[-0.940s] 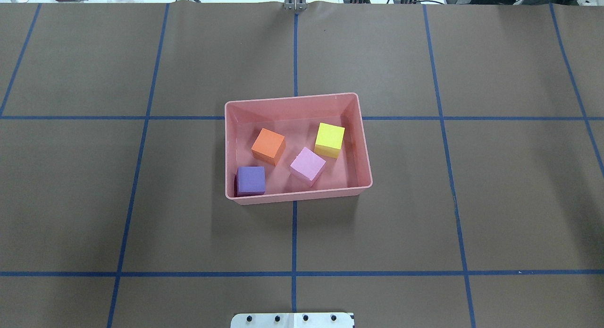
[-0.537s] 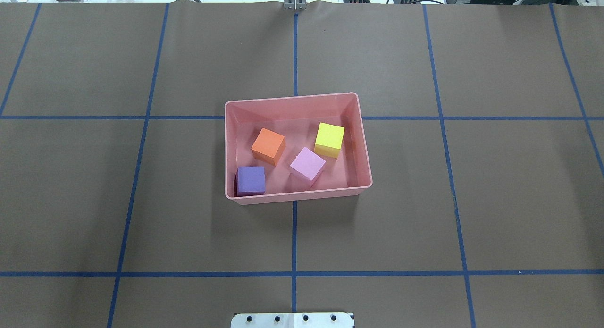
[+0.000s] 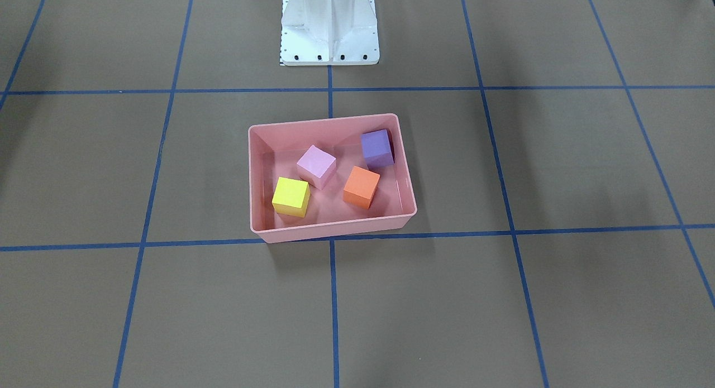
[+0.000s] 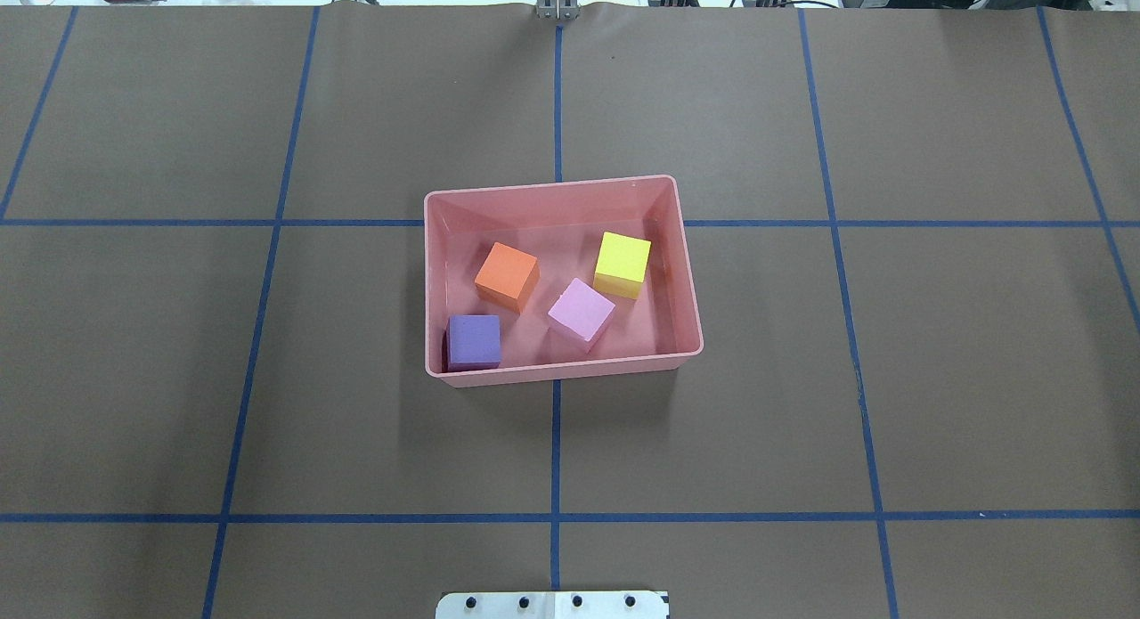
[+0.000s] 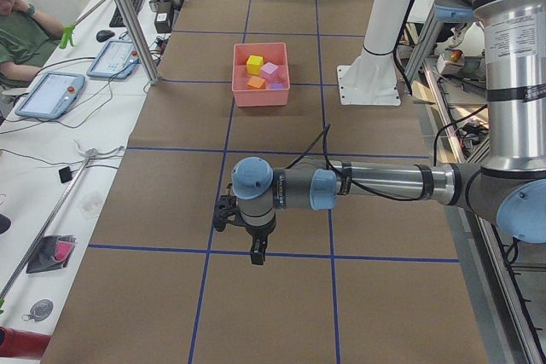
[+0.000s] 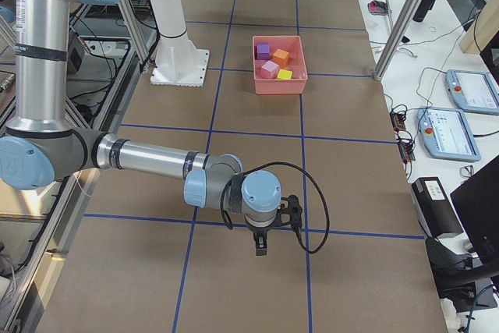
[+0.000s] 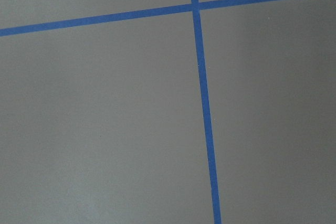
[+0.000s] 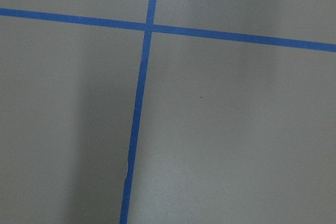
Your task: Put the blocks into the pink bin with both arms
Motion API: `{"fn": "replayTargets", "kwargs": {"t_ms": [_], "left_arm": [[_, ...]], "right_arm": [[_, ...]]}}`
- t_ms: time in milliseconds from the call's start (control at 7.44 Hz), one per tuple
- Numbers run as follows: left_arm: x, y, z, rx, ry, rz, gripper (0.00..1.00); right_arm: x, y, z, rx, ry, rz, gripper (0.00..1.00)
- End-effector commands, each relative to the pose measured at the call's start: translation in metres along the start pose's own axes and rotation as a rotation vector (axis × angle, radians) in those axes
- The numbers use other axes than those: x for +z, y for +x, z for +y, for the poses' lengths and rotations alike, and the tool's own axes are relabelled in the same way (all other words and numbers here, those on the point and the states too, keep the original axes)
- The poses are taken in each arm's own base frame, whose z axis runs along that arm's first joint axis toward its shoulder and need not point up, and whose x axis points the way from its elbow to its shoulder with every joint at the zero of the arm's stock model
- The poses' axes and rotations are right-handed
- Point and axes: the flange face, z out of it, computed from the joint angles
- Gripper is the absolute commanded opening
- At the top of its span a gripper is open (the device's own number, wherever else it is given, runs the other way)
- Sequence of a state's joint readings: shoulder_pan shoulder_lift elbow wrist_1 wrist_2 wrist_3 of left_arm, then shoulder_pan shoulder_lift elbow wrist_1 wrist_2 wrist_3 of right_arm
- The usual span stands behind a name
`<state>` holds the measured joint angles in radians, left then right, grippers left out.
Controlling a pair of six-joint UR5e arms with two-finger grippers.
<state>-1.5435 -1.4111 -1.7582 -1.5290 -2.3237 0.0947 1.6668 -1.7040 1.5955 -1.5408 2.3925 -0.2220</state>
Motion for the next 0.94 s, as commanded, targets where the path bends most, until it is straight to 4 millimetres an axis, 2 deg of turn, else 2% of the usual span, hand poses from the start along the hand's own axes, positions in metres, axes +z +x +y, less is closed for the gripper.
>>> {"fn": "replayTargets", "kwargs": {"t_ms": [0, 269, 672, 806], "left_arm": [[-0.001, 0.001, -0.002, -0.002, 0.002, -0.001, 1.0], [-0.001, 0.001, -0.002, -0.005, 0.002, -0.001, 1.0], [0.0, 0.002, -0.002, -0.005, -0.001, -0.001, 1.0], [-0.001, 0.002, -0.003, -0.007, -0.001, -0.001, 1.0]], "right_arm": [[-0.015, -0.004, 0.003, 0.017, 0.03, 0.012, 1.0], [-0.033, -0.03, -0.007, 0.092, 0.066, 0.012, 1.0], [-0.028, -0.061, -0.019, 0.071, 0.055, 0.006, 1.0], [-0.033, -0.076, -0.023, 0.09, 0.065, 0.005, 1.0]]}}
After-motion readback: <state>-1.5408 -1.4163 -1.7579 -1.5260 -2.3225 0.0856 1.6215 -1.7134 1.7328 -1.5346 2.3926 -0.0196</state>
